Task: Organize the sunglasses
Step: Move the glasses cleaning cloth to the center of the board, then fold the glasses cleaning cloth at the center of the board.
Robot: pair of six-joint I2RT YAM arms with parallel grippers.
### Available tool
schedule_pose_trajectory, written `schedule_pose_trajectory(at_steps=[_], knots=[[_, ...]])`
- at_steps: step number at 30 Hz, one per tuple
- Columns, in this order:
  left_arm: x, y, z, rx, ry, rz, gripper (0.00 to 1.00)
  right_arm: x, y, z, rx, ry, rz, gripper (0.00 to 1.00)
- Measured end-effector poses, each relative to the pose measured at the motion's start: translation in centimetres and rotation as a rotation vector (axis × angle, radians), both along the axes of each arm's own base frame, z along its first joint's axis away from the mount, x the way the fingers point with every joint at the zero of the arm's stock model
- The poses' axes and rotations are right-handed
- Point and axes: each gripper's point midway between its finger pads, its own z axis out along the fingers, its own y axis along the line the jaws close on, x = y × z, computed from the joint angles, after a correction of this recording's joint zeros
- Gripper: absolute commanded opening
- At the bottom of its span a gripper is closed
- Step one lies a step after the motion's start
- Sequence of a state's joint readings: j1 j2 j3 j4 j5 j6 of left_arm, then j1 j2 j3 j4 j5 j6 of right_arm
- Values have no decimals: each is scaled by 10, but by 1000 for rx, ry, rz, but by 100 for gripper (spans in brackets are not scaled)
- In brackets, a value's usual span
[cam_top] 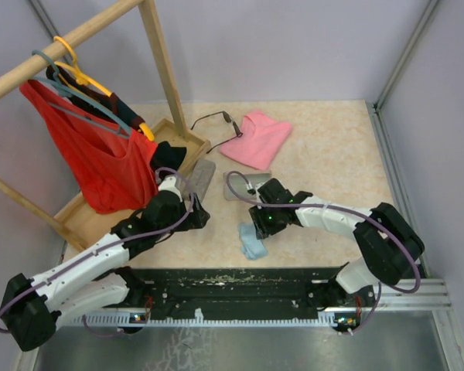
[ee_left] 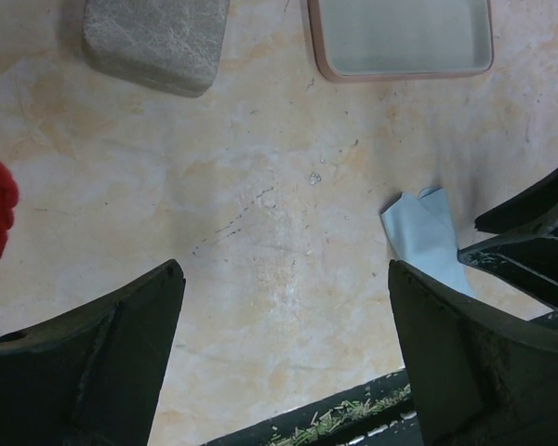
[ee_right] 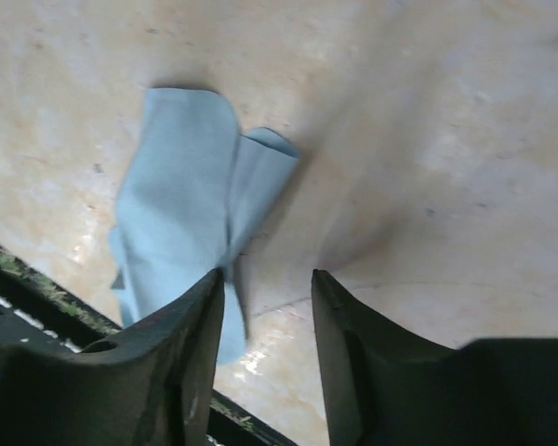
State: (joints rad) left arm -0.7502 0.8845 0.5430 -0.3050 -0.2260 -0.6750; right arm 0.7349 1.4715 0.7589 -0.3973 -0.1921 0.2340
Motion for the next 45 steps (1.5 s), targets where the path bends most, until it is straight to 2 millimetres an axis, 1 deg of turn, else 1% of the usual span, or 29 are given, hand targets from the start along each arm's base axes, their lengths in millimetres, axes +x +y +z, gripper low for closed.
schedule_pose_trajectory(at_steps=[2,5,7,9,12,16,18,22,25,28,30,33,36,40,45], knots=[[1,-2,-5,13,12,-6,97,4,-9,1,-38,-24,-40,54],[3,-6,-13,31,27,-25,97,12,-18,14,-48,-88,-121,56],[4,-11,-19,42,34,-52,96,13,-22,25,-13,-128,-177,57],[6,-18,-26,53,46,-87,95,11,-25,33,35,-155,-237,57],[9,-30,-35,72,72,-136,94,3,-32,34,104,-156,-349,54],[20,-52,-42,81,81,-204,91,-12,-48,24,159,-116,-538,51],[24,-65,-48,91,85,-246,87,-17,-53,22,178,-108,-620,50],[26,-94,-57,107,91,-327,80,-22,-58,28,240,-111,-739,48],[20,-113,-64,105,95,-389,71,-22,-63,33,287,-118,-809,48],[10,-125,-76,117,114,-438,64,-23,-67,34,304,-120,-846,48],[6,-129,-84,126,130,-457,62,-23,-69,32,299,-118,-858,48],[4,-139,-86,121,128,-477,60,-23,-70,31,297,-117,-865,48],[3,-147,-86,116,122,-492,54,-23,-70,31,297,-118,-865,48],[-1,-151,-87,120,123,-506,44,-22,-73,30,282,-130,-875,47],[-5,-149,-90,145,126,-502,33,-23,-76,25,264,-129,-879,48]])
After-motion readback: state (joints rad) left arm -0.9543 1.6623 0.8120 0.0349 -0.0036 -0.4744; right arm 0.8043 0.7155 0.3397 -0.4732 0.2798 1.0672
